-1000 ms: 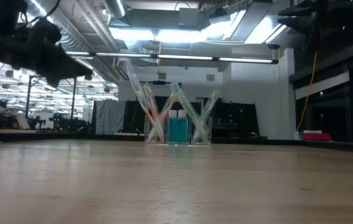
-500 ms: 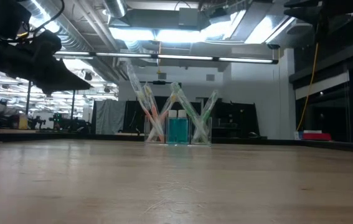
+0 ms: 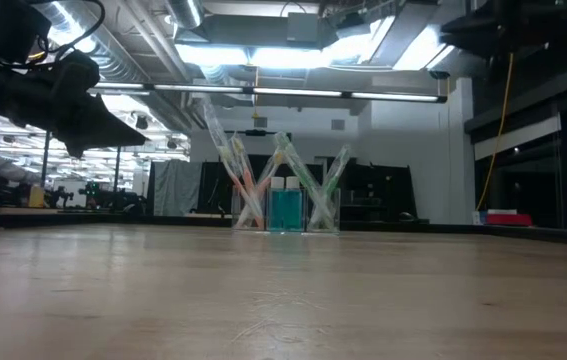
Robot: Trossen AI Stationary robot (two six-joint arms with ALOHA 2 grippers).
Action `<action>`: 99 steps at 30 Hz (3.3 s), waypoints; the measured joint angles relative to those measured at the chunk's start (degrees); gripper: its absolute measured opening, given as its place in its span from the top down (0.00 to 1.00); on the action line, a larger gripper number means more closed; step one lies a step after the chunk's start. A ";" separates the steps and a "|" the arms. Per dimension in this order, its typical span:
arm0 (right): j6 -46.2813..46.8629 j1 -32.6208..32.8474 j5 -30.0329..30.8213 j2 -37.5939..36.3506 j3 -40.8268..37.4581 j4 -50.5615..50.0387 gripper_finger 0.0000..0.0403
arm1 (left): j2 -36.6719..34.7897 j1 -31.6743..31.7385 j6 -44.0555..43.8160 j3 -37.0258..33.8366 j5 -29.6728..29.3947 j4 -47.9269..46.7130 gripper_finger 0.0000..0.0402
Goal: Pick & Place toothbrushing station
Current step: Return to Home Position
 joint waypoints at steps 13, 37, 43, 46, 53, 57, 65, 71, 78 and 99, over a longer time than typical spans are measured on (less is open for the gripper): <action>-4.73 2.28 -7.71 -4.90 -9.99 7.91 0.80 | 0.01 -0.01 0.02 0.00 0.09 -0.01 0.99; -6.67 16.69 -6.27 -18.88 -21.17 -0.65 0.80 | -0.06 0.00 0.04 0.00 0.09 0.39 0.99; -6.14 20.48 -3.86 -19.96 -23.90 -1.43 0.80 | -0.06 -0.02 0.04 0.00 0.09 0.39 0.99; -8.92 22.41 0.07 -19.97 -24.19 -0.16 0.80 | -0.06 0.00 0.04 0.00 0.08 0.39 0.99; -17.23 24.13 3.88 -19.97 -25.65 2.68 0.80 | -0.08 -0.01 0.03 0.00 0.09 0.39 0.99; -18.87 24.13 3.88 -19.97 -25.65 2.68 0.80 | -0.07 -0.01 0.04 0.00 0.07 0.39 0.99; -20.78 24.17 3.86 -19.97 -25.65 2.68 0.80 | -0.06 0.00 0.04 0.00 0.09 0.39 0.99; -13.92 24.17 3.86 -19.97 -25.63 2.70 0.80 | -0.07 0.00 0.04 0.00 0.09 0.39 0.99; -13.60 24.17 3.86 -19.97 -25.63 2.70 0.80 | -0.06 -0.01 0.04 0.00 0.07 0.39 0.99; -13.51 24.17 3.86 -19.95 -25.61 2.70 0.80 | -0.08 -0.02 0.04 0.00 0.07 0.39 0.99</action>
